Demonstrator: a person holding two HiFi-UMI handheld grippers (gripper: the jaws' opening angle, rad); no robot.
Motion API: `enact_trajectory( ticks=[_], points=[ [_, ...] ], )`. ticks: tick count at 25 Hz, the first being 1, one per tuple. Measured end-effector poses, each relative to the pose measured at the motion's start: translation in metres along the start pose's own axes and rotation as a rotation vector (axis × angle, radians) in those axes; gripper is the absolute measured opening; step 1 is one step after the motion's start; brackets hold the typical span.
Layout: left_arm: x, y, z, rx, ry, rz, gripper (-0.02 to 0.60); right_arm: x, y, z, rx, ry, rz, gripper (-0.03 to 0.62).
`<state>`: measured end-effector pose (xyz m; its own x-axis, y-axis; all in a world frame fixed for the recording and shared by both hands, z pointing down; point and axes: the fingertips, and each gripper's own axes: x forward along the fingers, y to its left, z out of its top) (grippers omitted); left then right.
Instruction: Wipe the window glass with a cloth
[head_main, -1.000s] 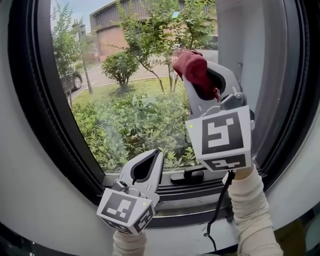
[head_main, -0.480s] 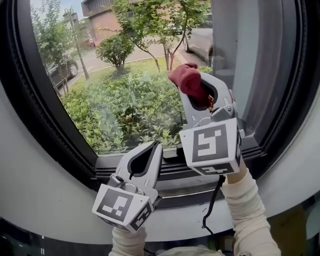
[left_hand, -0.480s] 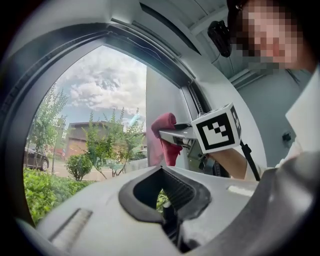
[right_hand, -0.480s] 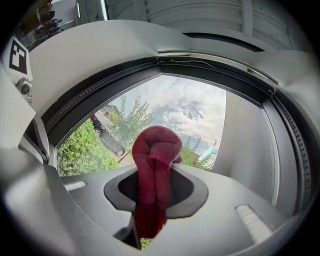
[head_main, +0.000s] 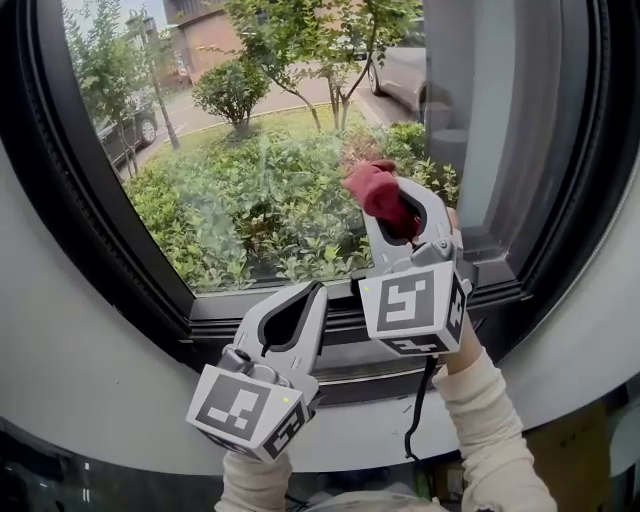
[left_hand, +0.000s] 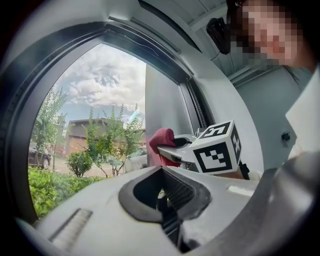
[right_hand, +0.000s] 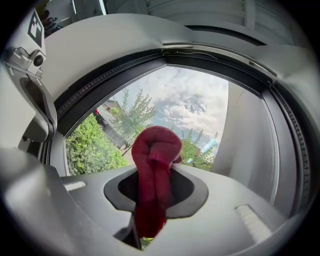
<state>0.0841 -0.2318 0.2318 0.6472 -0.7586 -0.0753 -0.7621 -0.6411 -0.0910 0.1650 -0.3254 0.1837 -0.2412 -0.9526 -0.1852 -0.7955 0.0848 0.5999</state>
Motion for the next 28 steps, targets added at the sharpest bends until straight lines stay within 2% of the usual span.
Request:
enact_trajectory(
  ticks=[9,14,18,23,28],
  points=[
    [-0.021,0.010,0.009,0.004,-0.022,0.016,0.000,-0.006,0.004,0.008,0.044,-0.044,0.021,0.118],
    [-0.028,0.017,0.013,-0.001,-0.040,0.014,0.000,-0.028,0.022,0.024,0.200,-0.102,0.138,0.118],
    [-0.031,0.018,0.015,0.002,-0.054,-0.001,0.000,-0.051,0.038,0.044,0.308,-0.187,0.243,0.118],
    [-0.033,0.013,0.011,-0.002,-0.048,-0.036,0.000,-0.086,0.063,0.051,0.409,-0.206,0.363,0.118],
    [-0.040,0.009,-0.001,-0.012,-0.022,-0.064,0.000,-0.117,0.087,0.043,0.482,-0.214,0.418,0.118]
  ],
)
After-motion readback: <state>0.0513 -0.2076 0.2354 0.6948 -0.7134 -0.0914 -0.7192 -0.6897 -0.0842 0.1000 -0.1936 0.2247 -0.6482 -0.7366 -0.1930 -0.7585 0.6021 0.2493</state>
